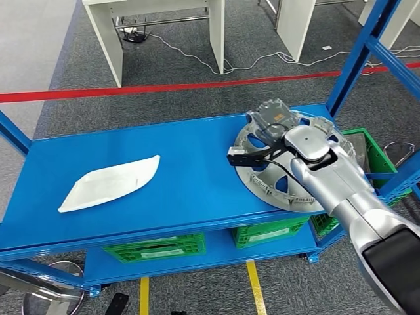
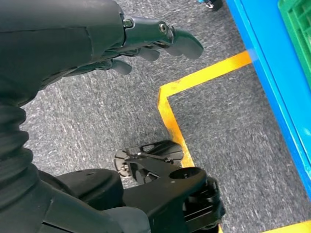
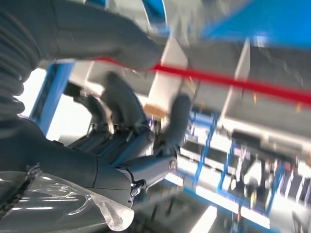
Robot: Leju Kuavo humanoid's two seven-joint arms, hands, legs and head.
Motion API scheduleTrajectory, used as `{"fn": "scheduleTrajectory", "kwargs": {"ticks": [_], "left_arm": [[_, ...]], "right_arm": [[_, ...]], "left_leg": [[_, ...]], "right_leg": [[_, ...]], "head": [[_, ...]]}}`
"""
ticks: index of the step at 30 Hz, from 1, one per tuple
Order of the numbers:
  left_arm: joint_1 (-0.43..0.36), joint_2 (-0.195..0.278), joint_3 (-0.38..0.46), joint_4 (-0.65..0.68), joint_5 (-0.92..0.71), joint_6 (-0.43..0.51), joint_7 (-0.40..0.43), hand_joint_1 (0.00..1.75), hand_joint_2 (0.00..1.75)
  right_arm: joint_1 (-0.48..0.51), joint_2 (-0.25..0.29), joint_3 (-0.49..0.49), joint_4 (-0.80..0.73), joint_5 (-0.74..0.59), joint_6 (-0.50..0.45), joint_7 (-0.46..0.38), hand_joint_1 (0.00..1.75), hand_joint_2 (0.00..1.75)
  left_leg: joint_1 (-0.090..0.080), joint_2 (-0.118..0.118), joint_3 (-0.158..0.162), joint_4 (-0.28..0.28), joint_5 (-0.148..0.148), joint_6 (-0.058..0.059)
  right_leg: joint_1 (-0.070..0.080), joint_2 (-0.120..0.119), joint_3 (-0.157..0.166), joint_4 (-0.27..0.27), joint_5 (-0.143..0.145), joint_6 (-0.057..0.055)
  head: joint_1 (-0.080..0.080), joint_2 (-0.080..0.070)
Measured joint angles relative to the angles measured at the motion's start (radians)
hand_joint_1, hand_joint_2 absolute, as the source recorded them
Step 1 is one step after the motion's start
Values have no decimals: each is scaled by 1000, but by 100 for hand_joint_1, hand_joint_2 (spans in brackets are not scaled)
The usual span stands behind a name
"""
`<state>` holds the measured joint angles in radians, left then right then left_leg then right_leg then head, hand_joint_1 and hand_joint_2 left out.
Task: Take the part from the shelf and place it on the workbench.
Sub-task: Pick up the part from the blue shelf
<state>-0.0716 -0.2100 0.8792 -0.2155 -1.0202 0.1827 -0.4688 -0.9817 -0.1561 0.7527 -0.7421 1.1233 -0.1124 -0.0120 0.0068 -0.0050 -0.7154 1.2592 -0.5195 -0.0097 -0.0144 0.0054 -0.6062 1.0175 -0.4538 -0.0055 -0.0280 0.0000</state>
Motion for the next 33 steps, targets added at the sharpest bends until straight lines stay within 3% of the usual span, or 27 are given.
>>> {"fn": "scheduleTrajectory", "kwargs": {"ticks": [1,3,5,8,10,12,13,14,15,17,19,22,24,27,28,29,30,33], "left_arm": [[1,-2,4,0,6,11,0,0,175],[2,-8,13,0,13,35,3,0,87],[4,-13,19,0,15,46,10,0,0],[7,-24,28,0,21,45,28,0,0],[8,-32,36,1,26,42,39,0,0],[10,-39,41,2,30,39,48,0,0],[13,-41,45,3,36,34,52,0,0],[15,-44,50,4,44,29,56,0,0],[17,-47,57,4,52,24,58,0,0],[17,-52,68,5,64,17,60,0,0],[16,-54,78,5,72,11,60,0,0],[15,-56,94,5,78,3,58,0,0],[14,-58,102,5,79,1,56,0,0],[14,-59,110,5,79,-2,55,0,0],[14,-59,111,5,79,-4,55,0,0],[14,-60,112,5,78,-6,55,0,0],[14,-60,113,5,76,-8,57,0,0],[14,-62,115,5,65,-9,67,0,0]], "right_arm": [[0,-4,0,13,-9,12,-8,0,175],[-1,-14,-1,36,-25,30,-22,0,175],[-3,-25,-1,52,-39,45,-31,0,175],[-5,-48,-2,66,-77,101,-46,0,175],[-10,-74,-1,71,-110,157,-62,0,175],[-13,-102,1,76,-144,216,-73,0,175],[-13,-119,2,78,-163,248,-78,0,175],[-15,-135,5,80,-182,276,-83,0,175],[-20,-153,9,82,-201,300,-87,0,175],[-36,-182,17,83,-229,327,-88,0,175],[-52,-201,23,83,-252,346,-84,0,175],[-66,-227,40,86,-300,396,-69,0,175],[-80,-242,55,87,-335,428,-62,0,175],[-102,-259,79,90,-375,462,-58,0,175],[-105,-264,87,92,-390,476,-53,0,175],[-108,-269,94,93,-407,492,-46,0,175],[-112,-275,101,95,-425,509,-37,0,175],[-134,-290,126,99,-477,557,-20,0,175]], "left_leg": [[0,0,31,-68,39,5],[-4,0,87,-188,80,15],[-8,-1,103,-227,78,23],[-5,0,109,-240,81,39],[-1,0,113,-247,85,50],[-2,-2,112,-246,85,54],[-2,-3,113,-245,84,54],[-2,-4,113,-244,84,54],[-2,-5,114,-243,82,54],[-3,-5,114,-237,77,48],[-7,-4,110,-229,72,40],[-8,-3,106,-223,69,30],[-7,-2,92,-188,41,19],[-4,-1,16,-9,-49,8],[-4,0,-6,41,-65,8],[-4,0,-13,59,-62,10],[-5,0,-3,38,-39,14],[-14,0,85,-152,56,44]], "right_leg": [[0,0,2,0,-1,1],[3,0,1,1,-3,7],[5,0,-3,2,-1,16],[3,0,-13,14,-14,33],[2,0,-52,96,-60,42],[2,-1,-116,225,-112,47],[2,-1,-139,267,-120,49],[1,-1,-144,272,-109,50],[1,-2,-130,235,-79,50],[1,-4,-63,99,-14,50],[3,-3,-19,15,8,43],[4,-1,-16,9,5,25],[1,-2,-15,7,6,14],[0,-3,-15,7,6,6],[1,-3,-15,7,6,6],[2,-2,-14,7,5,5],[3,-2,-13,7,5,5],[8,1,-8,7,4,7]], "head": [[0,0],[0,0],[1,0],[2,0],[4,0],[6,0],[5,0],[5,0],[6,0],[6,0],[4,0],[5,0],[3,0],[1,0],[1,0],[1,0],[1,0],[1,0]]}}
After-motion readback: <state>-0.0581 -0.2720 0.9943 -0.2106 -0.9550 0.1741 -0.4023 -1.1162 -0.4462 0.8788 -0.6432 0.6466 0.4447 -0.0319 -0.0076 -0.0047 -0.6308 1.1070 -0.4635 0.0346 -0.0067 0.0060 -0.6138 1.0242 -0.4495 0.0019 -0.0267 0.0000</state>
